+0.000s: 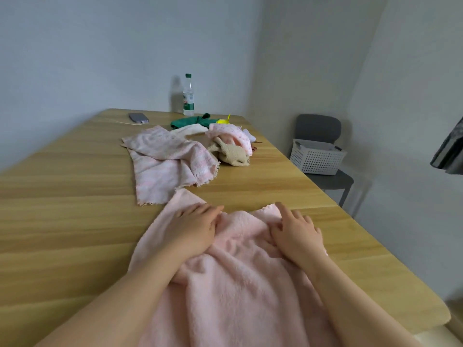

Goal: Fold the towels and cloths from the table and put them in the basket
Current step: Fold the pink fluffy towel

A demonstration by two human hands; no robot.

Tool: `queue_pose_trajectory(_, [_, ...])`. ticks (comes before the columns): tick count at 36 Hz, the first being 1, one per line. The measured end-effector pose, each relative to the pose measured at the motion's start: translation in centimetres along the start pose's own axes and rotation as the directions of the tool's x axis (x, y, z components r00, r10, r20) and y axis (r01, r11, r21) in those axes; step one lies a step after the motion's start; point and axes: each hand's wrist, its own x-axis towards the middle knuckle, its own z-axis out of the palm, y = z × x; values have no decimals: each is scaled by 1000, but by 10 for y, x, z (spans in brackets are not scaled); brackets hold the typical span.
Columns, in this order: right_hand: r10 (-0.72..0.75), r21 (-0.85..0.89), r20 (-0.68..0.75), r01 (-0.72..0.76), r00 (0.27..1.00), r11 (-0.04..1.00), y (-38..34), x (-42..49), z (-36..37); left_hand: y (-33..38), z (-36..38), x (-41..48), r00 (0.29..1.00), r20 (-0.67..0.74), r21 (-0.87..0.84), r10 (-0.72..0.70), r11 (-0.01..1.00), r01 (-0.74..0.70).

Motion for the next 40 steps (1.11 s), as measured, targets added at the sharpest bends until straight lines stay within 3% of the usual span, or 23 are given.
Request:
queue_pose_trajectory(3, [92,50,14,-92,996,994,-7,15,-5,-10,-7,5,997,-79,7,-13,1000,14])
queue_pose_trajectory(7, [98,-108,115,-86,988,990,-12,28,-1,-17,-19,10,997,43,56,-70,996,68])
queue_pose_trajectory(10, [33,-21,39,-33,999,999,-10,34,4,-19,-23,10,995,12,61,-98,993,98])
queue_pose_trajectory(13, [167,231,-220,-115,961,966,-4,31,4,-16,-21,7,968,-222,-74,-119,992,105])
queue_pose_trajectory(17, [429,639,-368,-110,825,761,1,35,-10,-4,-22,6,876,-451,-318,-169,948,19])
queue_pose_trajectory(19, [518,759,-364,-75,774,646,1,40,-19,-3,-21,8,905,-415,-263,-91,964,-23])
queue_pose_trajectory(21, [517,807,-310,-67,798,586,-3,44,-23,-6,-13,9,976,-217,-132,-12,991,-17])
queue_pose_trajectory(23, [405,760,-299,-41,864,649,-6,46,-20,-9,-6,11,1000,-11,2,-6,1000,6])
queue_pose_trajectory(24, [325,671,-319,-30,890,741,-6,48,-16,-10,-4,12,998,55,75,-12,997,8])
queue_pose_trajectory(26, [131,316,-290,-34,948,948,-10,46,-7,-10,-1,14,991,131,139,-24,990,6])
queue_pose_trajectory(27, [44,141,-204,-15,978,990,-12,44,-3,-9,-2,13,989,146,140,-29,990,9])
queue_pose_trajectory(29, [-53,-11,24,53,998,999,-18,37,7,-9,-2,13,986,161,147,-44,989,20])
queue_pose_trajectory(31, [-106,-59,128,114,986,992,-19,30,15,-10,-3,12,982,184,163,-46,986,15])
queue_pose_trajectory(40, [-46,-128,184,70,982,989,11,27,0,2,3,6,980,198,181,4,983,-41])
